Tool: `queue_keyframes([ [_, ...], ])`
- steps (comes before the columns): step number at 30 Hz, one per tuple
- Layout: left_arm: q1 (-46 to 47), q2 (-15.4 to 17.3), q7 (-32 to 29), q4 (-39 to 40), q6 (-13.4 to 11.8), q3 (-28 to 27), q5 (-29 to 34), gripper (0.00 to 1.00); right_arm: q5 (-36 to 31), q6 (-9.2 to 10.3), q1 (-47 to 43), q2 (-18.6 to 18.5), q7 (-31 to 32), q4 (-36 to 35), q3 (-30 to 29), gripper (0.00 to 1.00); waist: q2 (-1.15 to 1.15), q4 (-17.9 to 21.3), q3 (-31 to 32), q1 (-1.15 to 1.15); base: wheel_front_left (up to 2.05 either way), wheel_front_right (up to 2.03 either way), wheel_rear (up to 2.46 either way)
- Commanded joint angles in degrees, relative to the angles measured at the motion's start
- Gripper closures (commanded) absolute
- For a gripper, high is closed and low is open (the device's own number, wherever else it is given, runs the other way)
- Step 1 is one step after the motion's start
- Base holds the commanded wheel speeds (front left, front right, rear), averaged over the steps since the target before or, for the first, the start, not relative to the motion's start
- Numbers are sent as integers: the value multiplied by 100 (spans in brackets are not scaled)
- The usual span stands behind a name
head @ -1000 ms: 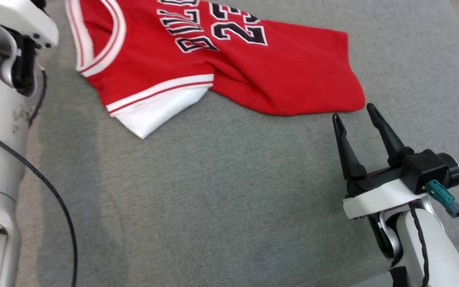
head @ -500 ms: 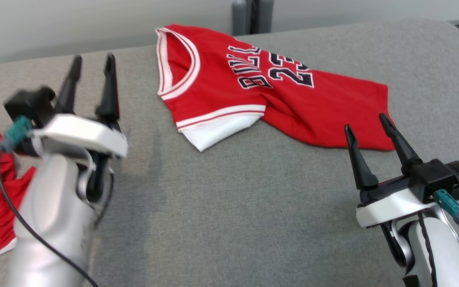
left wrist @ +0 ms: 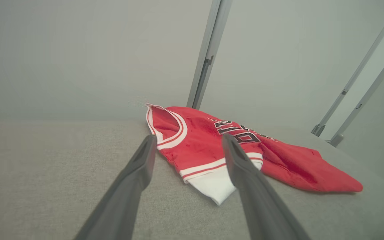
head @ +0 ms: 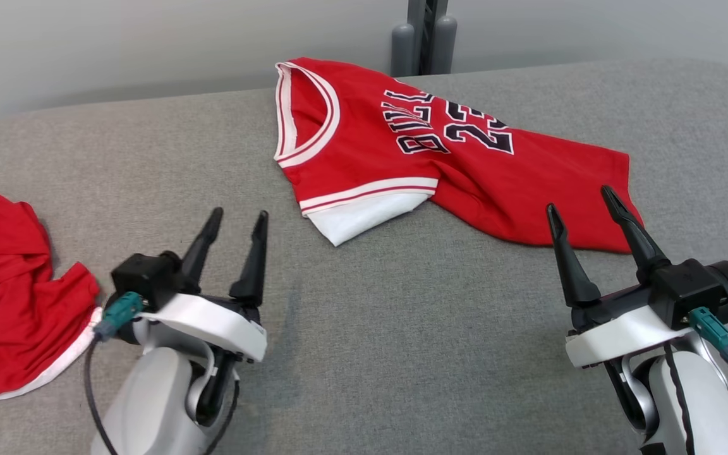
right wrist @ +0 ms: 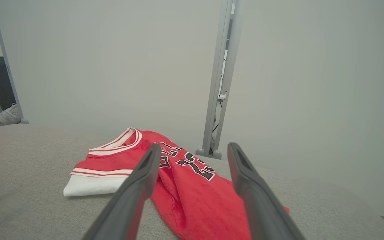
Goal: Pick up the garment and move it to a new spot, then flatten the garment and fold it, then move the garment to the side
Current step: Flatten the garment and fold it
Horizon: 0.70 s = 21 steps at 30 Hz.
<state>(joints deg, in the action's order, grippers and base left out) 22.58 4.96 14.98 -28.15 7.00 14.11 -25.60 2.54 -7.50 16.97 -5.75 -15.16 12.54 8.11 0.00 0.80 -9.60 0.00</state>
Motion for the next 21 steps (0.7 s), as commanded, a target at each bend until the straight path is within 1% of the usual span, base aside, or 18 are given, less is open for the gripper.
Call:
queue_keyframes([
  [1,62,2,-2,-109,19,136,28,0,-22,2,-14,0,-12,-23,8,0,0,100,-112,0,0,0,0],
  [2,105,-11,-52,-191,26,217,29,0,-28,2,-3,6,-12,-31,21,0,0,143,-153,0,0,0,0],
  [5,272,8,-275,-543,-147,378,205,0,-67,2,37,37,-12,-50,34,0,0,308,-279,0,0,0,0],
  [12,603,-55,-591,-1113,-135,666,299,0,-117,2,61,93,-12,-76,25,0,0,623,-485,0,0,0,0],
  [15,766,-80,-644,-1380,-172,735,336,0,-135,2,78,106,-12,-104,7,0,0,741,-562,0,0,0,0],
  [19,957,-84,-721,-1772,-334,706,316,0,-133,2,106,145,-12,-148,-4,0,0,865,-629,0,0,0,0],
  [21,1041,-99,-711,-1928,-359,695,270,0,-146,2,96,160,-12,-158,7,0,0,907,-650,0,0,0,0],
])
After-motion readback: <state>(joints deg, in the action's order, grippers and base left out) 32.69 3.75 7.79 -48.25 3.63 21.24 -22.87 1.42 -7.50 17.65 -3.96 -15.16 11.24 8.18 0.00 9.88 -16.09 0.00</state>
